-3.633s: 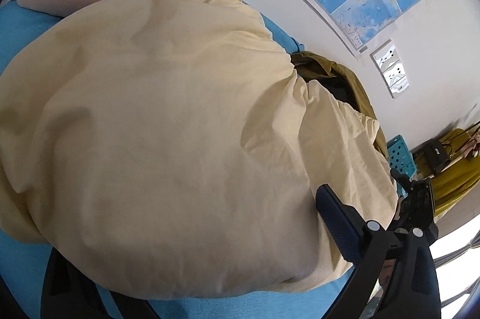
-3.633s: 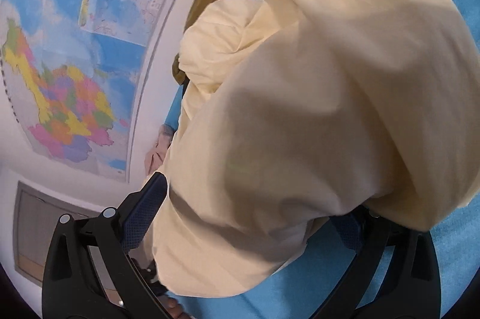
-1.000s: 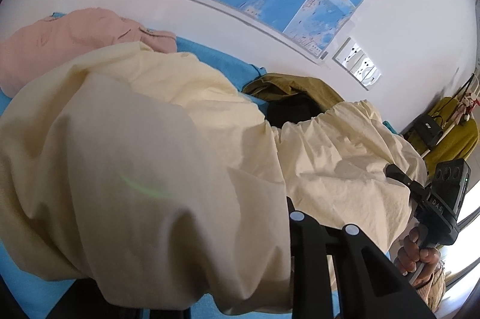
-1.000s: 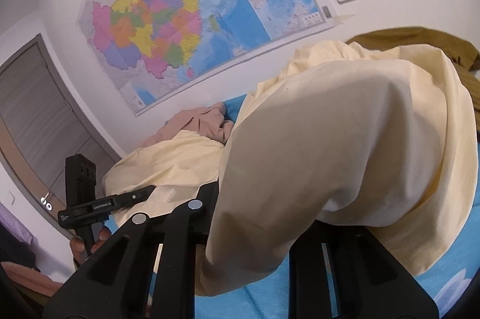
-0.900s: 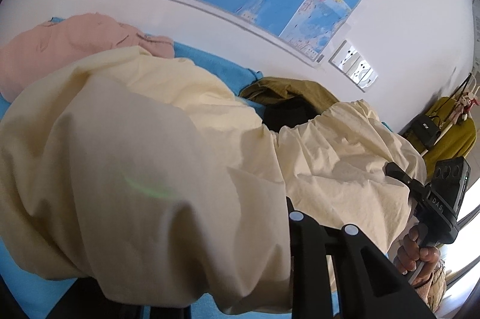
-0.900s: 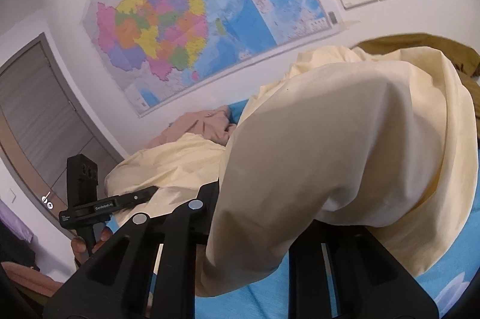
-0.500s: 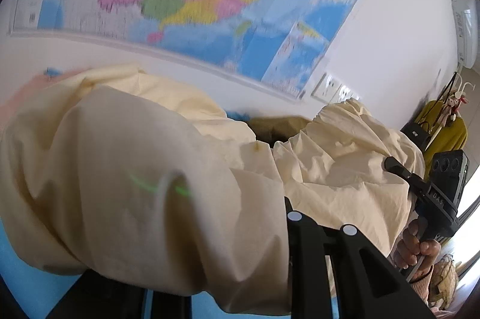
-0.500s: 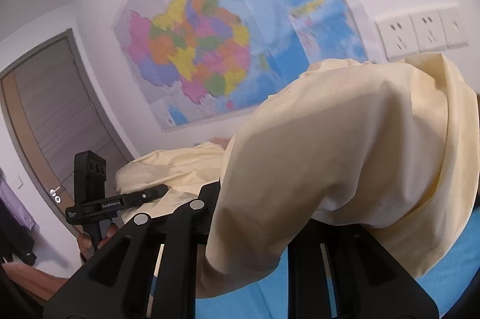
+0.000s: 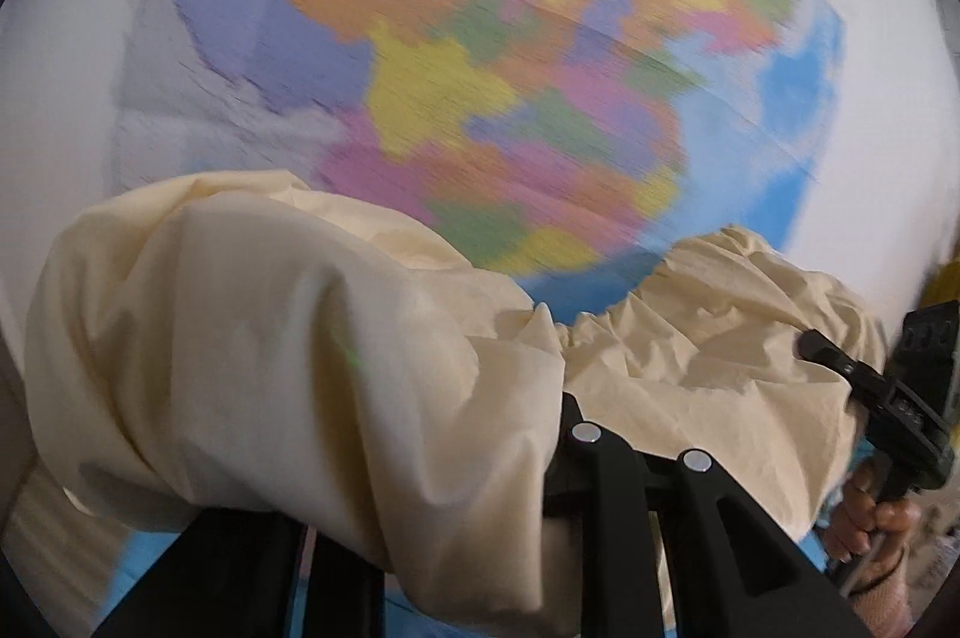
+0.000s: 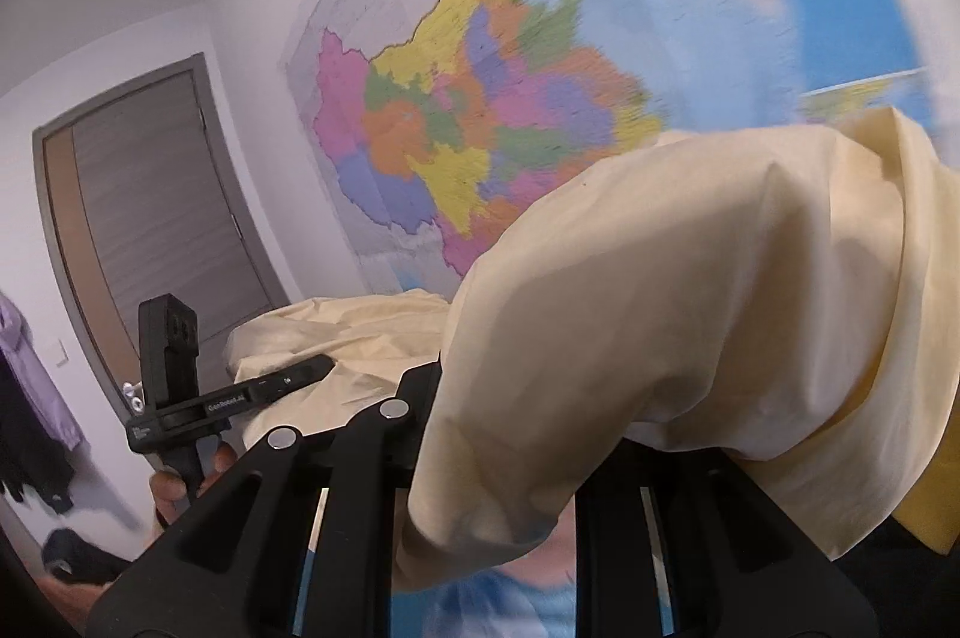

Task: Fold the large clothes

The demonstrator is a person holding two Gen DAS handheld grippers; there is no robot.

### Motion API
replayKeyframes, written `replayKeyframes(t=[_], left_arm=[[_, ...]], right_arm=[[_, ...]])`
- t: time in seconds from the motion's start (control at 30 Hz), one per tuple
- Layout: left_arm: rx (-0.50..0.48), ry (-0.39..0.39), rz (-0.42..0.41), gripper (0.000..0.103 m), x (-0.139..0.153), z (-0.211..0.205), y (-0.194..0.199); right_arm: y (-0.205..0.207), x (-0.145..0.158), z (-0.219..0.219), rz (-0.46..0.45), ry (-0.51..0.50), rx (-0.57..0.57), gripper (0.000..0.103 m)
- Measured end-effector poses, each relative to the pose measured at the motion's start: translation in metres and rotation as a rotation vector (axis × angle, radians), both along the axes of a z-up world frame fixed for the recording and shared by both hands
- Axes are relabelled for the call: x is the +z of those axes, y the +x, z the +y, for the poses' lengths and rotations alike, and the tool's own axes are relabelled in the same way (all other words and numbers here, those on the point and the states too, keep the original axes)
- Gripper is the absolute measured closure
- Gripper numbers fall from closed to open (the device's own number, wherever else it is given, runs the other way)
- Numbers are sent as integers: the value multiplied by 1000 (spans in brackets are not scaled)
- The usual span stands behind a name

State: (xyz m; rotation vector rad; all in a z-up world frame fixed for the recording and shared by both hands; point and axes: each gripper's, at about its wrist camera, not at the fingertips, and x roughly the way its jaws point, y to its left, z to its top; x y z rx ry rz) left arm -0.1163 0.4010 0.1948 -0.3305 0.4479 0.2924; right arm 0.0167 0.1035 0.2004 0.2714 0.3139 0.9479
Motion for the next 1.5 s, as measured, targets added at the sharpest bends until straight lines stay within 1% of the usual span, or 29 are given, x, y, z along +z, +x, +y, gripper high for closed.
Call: replayKeyframes(t=[0.17,0.2,0.23,0.3,0.33,0.43,0.5,0.53,0.57,0.6,0.67,0.73,0.8,0.87,0.93,1.0,1.03,1.07,1.1,1.13,1.2,1.23,1.27,1.3,1.33,1.4,1.43,1.47,1.5], left_arm=[[127,69,1,83,0,70,17],[152,95,-3,83,-3,85,19],[175,96,-7,83,-6,98,22],[216,67,-11,83,-24,135,22],[239,73,-3,83,-32,146,22],[343,88,73,82,-84,187,21],[407,22,156,81,-134,218,15],[427,6,193,81,-152,226,14],[448,-10,228,75,-169,235,10],[458,-27,238,69,-179,240,6],[454,-69,232,65,-192,247,-6],[450,-80,230,62,-190,249,-10],[446,-95,239,58,-187,252,-10],[439,-112,263,52,-185,255,-9],[426,-135,283,43,-182,254,-14],[435,-137,290,32,-177,251,-22],[445,-120,294,30,-175,245,-22],[458,-93,298,30,-170,239,-27],[463,-67,294,30,-164,232,-32],[472,-45,286,30,-158,225,-37],[480,-15,249,29,-146,210,-45],[478,-8,231,28,-141,204,-47],[462,-1,204,27,-134,196,-48],[432,-5,182,26,-129,186,-46],[397,-15,171,25,-129,179,-44],[296,-18,175,23,-128,161,-28],[286,-3,191,23,-130,156,-21],[267,11,218,23,-134,151,-13],[227,3,246,23,-142,147,-3]], right_arm=[[43,-2,67,3,9,29,87],[51,-7,85,-3,9,38,87],[55,-13,95,0,7,45,87],[61,-36,126,-2,-28,61,87],[65,-50,138,23,-34,78,87],[74,-101,175,118,-99,123,86],[79,-133,195,192,-166,155,82],[81,-156,206,254,-216,170,80],[81,-172,210,298,-245,180,76],[81,-181,209,323,-247,185,72],[79,-191,198,375,-234,209,65],[77,-190,188,411,-239,242,55],[70,-187,168,431,-252,265,39],[65,-181,150,417,-274,248,30],[55,-175,127,388,-307,223,31],[47,-163,97,352,-304,190,46],[46,-158,86,334,-297,166,46],[45,-150,72,298,-293,116,45],[46,-144,62,258,-300,55,36],[51,-141,59,250,-312,15,29],[70,-146,62,305,-315,-11,22],[76,-152,63,338,-309,9,20],[86,-162,73,388,-307,77,21],[92,-173,84,421,-338,118,34],[94,-178,96,417,-383,131,43],[88,-188,111,357,-505,184,82],[80,-190,118,274,-597,156,88],[76,-190,120,225,-642,142,94],[70,-185,119,138,-691,104,97]])
